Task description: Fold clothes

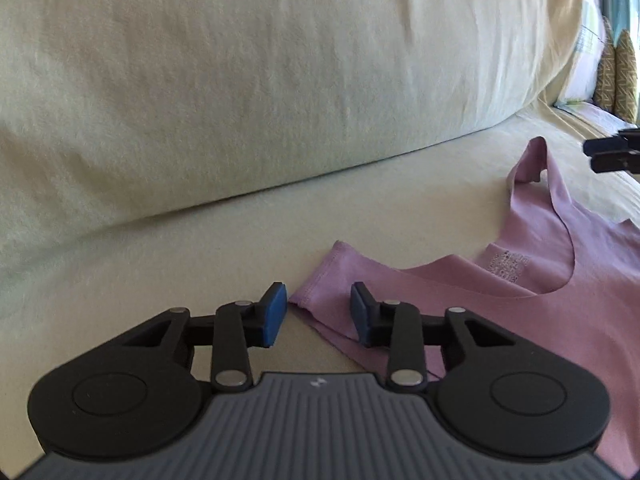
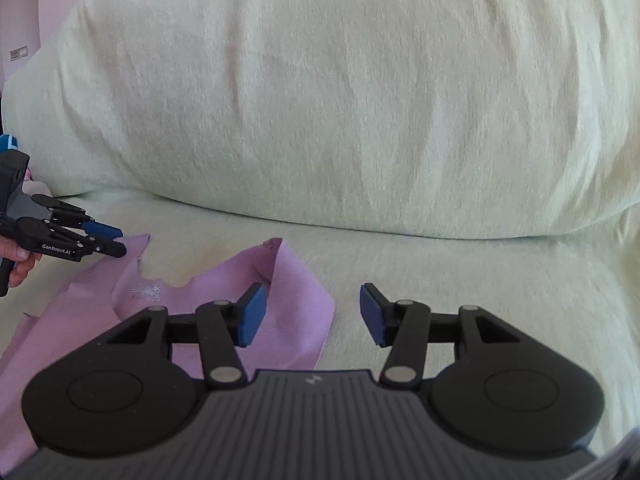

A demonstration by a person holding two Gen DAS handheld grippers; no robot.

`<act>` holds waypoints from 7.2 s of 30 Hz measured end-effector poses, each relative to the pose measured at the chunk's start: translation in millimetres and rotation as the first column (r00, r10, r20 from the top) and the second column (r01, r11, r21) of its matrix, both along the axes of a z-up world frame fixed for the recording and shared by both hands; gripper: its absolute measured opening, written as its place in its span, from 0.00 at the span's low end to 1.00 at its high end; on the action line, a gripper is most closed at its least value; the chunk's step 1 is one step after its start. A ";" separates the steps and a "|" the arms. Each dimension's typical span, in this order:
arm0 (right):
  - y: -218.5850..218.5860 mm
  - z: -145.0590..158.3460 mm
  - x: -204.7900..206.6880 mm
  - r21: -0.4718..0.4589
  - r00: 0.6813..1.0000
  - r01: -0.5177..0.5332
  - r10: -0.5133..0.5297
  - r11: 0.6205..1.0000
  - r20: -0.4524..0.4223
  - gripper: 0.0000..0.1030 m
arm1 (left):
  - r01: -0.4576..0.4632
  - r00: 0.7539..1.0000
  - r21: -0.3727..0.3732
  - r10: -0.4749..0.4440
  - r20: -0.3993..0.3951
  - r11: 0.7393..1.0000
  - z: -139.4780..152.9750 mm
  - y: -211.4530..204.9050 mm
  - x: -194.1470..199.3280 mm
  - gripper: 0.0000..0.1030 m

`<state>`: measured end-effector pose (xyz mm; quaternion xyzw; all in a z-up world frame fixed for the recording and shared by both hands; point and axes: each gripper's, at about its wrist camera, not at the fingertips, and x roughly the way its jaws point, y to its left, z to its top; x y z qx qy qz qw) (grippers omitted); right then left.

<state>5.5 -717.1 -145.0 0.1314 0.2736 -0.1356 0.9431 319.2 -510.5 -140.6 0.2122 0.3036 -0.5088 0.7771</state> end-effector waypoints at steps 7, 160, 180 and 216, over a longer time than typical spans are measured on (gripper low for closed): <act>-23.5 -28.8 35.1 0.066 0.997 -0.079 0.080 0.995 -0.016 0.46 | 0.061 0.992 -0.057 -0.054 0.111 0.997 4.2 13.7 -11.3 0.01; 8.5 -11.3 44.3 0.189 0.998 -0.062 0.060 0.980 0.016 0.47 | -0.357 0.934 -0.288 0.333 -0.127 0.889 28.0 120.6 -116.2 0.29; -29.7 -24.5 51.9 -0.007 0.989 -0.052 0.051 0.999 -0.142 0.46 | -0.360 0.932 -0.314 0.324 -0.160 0.879 27.7 124.2 -110.6 0.42; 6.2 -14.1 69.0 -0.194 0.994 -0.032 0.011 0.980 -0.110 0.11 | -0.308 0.950 -0.327 0.275 -0.145 0.893 24.9 113.1 -121.6 0.46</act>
